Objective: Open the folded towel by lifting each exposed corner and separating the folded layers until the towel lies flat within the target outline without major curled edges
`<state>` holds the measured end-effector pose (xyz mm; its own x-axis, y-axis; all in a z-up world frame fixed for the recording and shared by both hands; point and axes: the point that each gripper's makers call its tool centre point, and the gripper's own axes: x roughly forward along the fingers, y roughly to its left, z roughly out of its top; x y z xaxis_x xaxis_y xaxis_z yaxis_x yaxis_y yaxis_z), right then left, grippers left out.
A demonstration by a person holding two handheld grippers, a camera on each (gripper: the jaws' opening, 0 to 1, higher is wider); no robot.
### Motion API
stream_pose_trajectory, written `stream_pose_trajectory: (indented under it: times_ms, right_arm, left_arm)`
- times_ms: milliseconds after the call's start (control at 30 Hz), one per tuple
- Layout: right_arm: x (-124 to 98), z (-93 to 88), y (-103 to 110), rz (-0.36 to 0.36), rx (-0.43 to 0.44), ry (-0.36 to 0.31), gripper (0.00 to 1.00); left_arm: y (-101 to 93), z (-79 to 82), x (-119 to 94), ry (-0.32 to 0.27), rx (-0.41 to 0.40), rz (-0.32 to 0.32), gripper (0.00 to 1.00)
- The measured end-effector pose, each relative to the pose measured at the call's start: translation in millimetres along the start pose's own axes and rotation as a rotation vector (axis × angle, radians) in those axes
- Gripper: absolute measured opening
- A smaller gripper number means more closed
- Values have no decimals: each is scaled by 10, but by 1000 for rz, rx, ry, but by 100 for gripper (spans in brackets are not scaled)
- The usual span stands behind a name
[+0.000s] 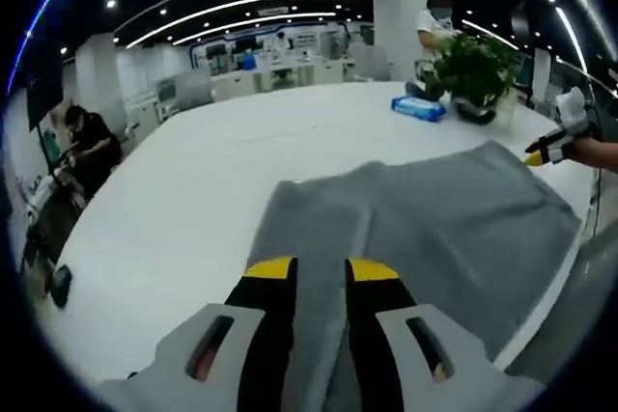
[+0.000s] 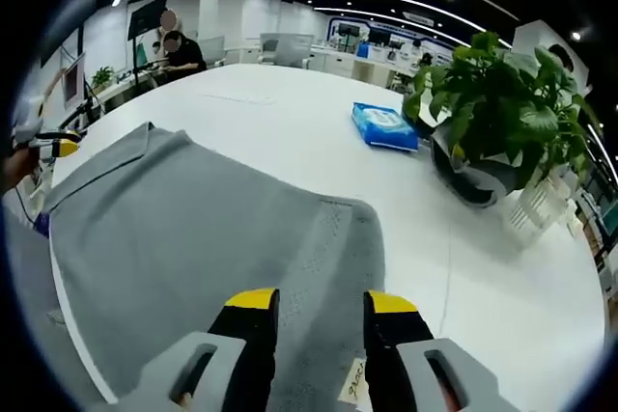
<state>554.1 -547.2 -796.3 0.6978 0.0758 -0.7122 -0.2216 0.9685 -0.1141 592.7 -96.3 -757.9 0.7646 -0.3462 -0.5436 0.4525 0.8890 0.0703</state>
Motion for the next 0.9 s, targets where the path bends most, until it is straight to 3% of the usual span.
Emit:
stream_pose_trajectory:
  times_ms: [267,500,733,900]
  right_arm:
    - [166,-29,-170,-23,33,13,32]
    - [313,-92,-168,-23,35,44,23]
    - [301,-32,-85,-40,-1,27,7]
    - [285,-16,94,-15,-24,20,3]
  left_arm:
    - [-276,-128,530,87,70,-69,22]
    - [-310,-261,804,174,100,-64,22]
    - [-239,-199,893,189,114,-42,18]
    - [-201,-193,882,232,121,-16,6]
